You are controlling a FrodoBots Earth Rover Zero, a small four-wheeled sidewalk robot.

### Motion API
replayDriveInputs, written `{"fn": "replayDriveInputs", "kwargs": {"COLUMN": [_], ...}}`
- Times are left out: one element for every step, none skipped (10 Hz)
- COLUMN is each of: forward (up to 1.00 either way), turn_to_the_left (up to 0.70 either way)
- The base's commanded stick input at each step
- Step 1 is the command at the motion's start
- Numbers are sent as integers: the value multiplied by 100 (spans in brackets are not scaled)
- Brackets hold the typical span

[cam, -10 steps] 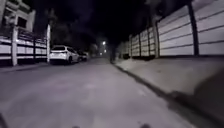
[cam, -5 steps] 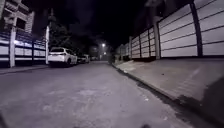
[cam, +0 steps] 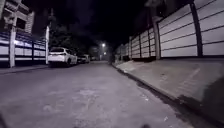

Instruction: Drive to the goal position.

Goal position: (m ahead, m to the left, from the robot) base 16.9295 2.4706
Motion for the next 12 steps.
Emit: {"fn": "replayDriveInputs", "kwargs": {"forward": [50,50,50,50,50,50,50,50,50,50,50,50], "turn_to_the_left": [0,0,0,0,0,0,0,0,0,0,0,0]}}
